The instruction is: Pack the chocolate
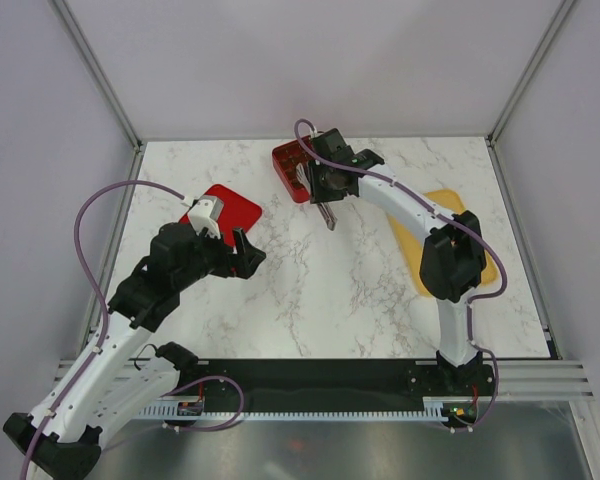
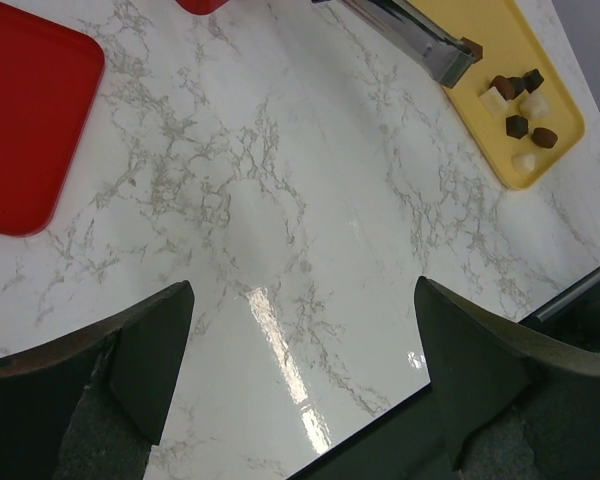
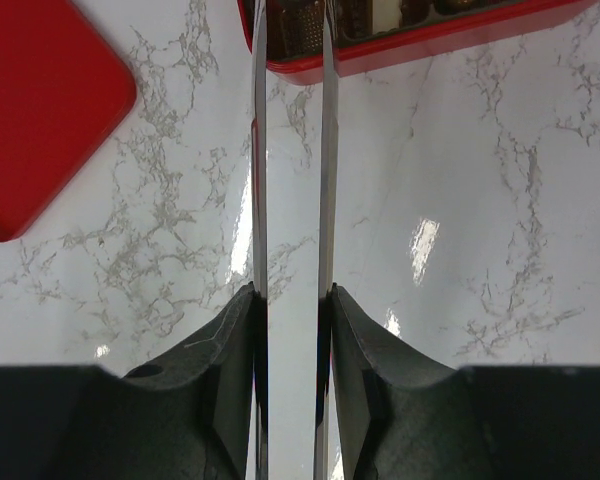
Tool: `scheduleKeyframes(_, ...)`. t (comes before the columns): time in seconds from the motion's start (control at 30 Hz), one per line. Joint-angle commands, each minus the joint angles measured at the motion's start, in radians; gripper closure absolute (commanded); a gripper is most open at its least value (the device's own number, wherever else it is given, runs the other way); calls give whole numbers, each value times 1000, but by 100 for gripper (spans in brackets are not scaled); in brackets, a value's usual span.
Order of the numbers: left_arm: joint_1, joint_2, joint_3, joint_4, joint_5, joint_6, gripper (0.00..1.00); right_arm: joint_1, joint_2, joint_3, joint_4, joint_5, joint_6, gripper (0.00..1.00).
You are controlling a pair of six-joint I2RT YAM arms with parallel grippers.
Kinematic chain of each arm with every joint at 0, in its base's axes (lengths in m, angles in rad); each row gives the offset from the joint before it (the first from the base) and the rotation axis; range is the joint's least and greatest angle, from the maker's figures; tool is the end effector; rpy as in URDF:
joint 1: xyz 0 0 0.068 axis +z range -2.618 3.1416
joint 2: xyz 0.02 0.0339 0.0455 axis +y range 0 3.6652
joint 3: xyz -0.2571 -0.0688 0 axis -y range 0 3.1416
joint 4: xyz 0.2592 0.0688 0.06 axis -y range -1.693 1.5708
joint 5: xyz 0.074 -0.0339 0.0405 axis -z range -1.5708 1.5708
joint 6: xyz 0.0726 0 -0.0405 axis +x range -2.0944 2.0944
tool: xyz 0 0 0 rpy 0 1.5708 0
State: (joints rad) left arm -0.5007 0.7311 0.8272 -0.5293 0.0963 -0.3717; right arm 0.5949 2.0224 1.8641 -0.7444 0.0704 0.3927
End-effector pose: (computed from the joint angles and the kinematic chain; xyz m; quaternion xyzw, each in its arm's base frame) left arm 0.1840 -0.1087 0.3084 0.0801 0.8382 -0.2641 0.4705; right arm 0.4073 0.2694 0.2483 -0.0838 0.9405 0.1260 0.3043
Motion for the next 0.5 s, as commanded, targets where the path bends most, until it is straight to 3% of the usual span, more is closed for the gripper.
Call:
scheduleKeyframes(0.0,4,-4,9,22,-24,33,0,8,30,73,59,-1,-9,62)
scheduleKeyframes(0.47,4,-1,9,23,-23,31,0,20,32,29,53,19,-15,59)
